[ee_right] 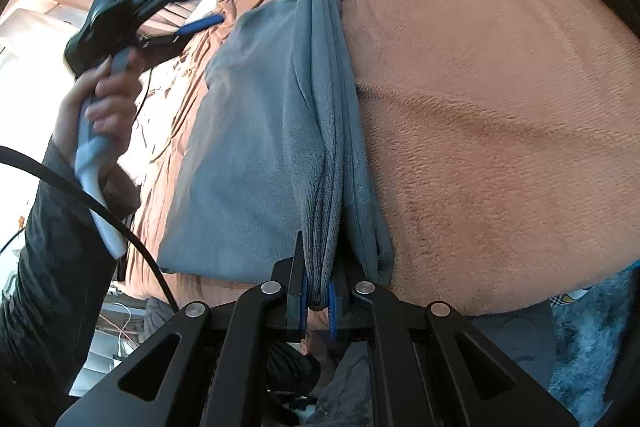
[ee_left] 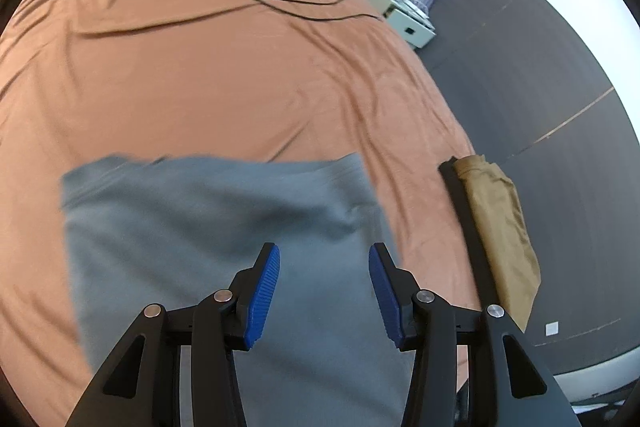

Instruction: Fold small clothes

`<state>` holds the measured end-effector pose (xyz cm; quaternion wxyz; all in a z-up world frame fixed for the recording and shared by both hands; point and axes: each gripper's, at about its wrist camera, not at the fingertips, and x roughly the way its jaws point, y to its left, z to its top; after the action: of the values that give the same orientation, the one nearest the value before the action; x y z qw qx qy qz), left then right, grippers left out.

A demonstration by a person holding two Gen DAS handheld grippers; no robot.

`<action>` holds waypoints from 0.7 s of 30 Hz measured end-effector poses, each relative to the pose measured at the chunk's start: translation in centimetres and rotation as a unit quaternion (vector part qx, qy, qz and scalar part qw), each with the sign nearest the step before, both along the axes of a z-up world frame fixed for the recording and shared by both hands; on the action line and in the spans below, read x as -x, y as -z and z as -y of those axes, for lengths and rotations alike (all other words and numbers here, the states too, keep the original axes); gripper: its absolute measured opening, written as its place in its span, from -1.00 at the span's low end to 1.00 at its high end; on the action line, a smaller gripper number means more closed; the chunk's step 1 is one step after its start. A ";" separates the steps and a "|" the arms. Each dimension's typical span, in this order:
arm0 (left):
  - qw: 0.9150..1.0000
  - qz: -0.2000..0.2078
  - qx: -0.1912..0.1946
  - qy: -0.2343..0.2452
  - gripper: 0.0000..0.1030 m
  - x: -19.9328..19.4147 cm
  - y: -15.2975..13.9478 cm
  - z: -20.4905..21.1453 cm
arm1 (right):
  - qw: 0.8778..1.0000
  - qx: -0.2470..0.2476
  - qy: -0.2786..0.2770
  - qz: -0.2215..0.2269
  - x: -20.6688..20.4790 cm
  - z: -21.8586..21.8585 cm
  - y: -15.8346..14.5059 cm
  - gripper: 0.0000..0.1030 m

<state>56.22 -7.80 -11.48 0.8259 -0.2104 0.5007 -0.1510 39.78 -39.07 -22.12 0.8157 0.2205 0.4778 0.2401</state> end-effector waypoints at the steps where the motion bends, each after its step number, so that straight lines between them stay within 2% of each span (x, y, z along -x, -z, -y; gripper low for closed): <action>1: 1.000 -0.001 -0.001 -0.005 -0.05 0.6 0.1 -0.6 | 1.000 0.005 0.001 -0.001 0.0 -0.1 -0.1 -0.90; 3: 1.000 -0.006 -0.006 -0.018 -0.04 2.0 0.4 -1.8 | 1.000 0.018 0.001 -0.005 0.0 -0.4 -0.5 -0.86; 5: 0.999 -0.012 -0.006 -0.033 -0.02 3.7 0.8 -3.4 | 0.999 0.032 0.004 -0.003 0.2 -0.5 -1.0 -0.72; 7: 0.999 -0.015 -0.008 -0.047 0.00 5.2 1.2 -4.7 | 1.000 0.028 0.007 0.004 0.4 -0.3 -1.6 -0.39; 12: 0.997 -0.029 0.001 -0.074 0.03 9.3 2.8 -7.2 | 0.998 0.052 0.020 0.027 0.3 -0.1 -2.9 -0.07; 16: 0.995 -0.044 0.011 -0.090 0.03 12.0 4.4 -8.5 | 0.997 0.065 0.025 0.025 -0.8 -0.4 -2.5 -0.07; 21: 0.992 -0.068 0.018 -0.104 0.03 14.8 6.3 -9.8 | 0.998 0.062 0.005 0.018 -2.2 -1.0 -1.7 -0.07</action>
<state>41.45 2.00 -17.80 0.7971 -0.2857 0.5288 -0.0583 41.94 -38.07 -20.37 0.8375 0.1682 0.4759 0.2096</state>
